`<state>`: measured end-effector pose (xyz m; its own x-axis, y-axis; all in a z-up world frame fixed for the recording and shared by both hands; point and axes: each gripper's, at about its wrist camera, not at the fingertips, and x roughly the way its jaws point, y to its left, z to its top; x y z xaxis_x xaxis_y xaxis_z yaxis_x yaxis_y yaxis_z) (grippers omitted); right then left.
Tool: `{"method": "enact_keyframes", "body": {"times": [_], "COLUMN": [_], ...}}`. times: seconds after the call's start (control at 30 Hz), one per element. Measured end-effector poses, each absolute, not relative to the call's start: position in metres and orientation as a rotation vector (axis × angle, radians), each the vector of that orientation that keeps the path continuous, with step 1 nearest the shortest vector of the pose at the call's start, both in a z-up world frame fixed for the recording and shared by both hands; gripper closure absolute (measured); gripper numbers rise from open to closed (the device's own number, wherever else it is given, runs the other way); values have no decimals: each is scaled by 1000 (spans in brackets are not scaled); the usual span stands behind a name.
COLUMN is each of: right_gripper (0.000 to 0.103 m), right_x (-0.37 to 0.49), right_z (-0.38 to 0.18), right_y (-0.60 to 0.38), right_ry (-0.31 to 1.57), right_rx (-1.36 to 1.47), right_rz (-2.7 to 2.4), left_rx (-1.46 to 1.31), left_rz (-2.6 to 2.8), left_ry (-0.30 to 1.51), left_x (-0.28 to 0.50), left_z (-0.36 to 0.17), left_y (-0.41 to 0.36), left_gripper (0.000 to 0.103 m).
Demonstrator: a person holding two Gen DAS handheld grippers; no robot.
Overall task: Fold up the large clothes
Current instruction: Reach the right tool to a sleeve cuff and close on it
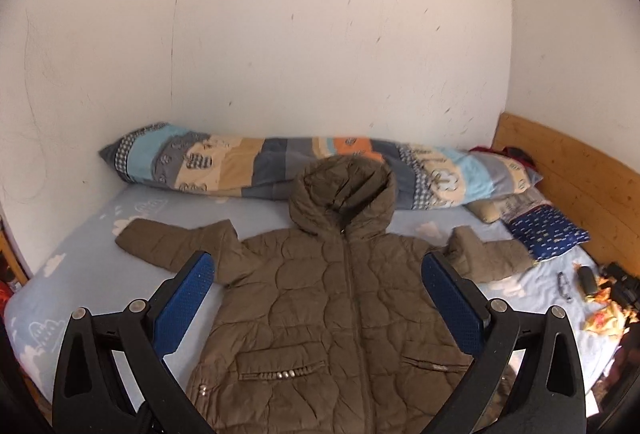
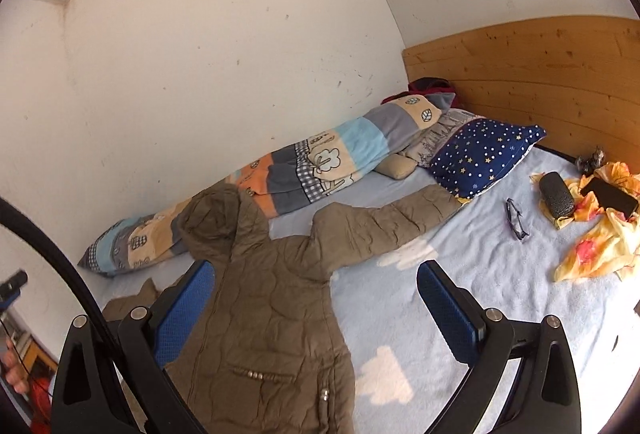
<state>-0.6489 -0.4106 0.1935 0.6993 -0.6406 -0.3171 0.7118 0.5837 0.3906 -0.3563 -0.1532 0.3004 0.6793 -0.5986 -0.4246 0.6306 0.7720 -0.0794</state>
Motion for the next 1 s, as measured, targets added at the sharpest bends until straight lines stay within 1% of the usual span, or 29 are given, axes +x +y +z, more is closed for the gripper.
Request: {"method": "enact_keyframes", "body": {"times": [0.13,0.27,0.4,0.63,0.77,0.8,0.93,1.0], "right_gripper": [0,0,0,0,2,3,14,18], "right_x": [-635,-622,-612,-586,-578,-577,-575,-575], "right_z": [180,165,153,130,110,103,77,64], "right_y": [-450,-490,-538,-630,-681,-695,-736,-754], "right_ry": [169,203,230,270,281,289,296,308], "right_rx": [600,689,781,941,1031,1051,1117,1124], "right_rz": [-795,-804,-824,-803,-795,-799,-796,-830], "left_rx": [88,78,112,126,135,140,169,187], "left_rz": [-637,-623,-578,-565,-558,-558,-570,-575], "left_ry": [486,569,592,699,702,698,684,675], "left_x": [-315,-274,-244,-207,-202,-203,-208,-211], "left_z": [260,214,171,134,125,124,122,119], "left_y": [-182,-205,-221,-231,-232,-233,-238,-241], "left_gripper": [0,0,0,0,0,0,0,0]}}
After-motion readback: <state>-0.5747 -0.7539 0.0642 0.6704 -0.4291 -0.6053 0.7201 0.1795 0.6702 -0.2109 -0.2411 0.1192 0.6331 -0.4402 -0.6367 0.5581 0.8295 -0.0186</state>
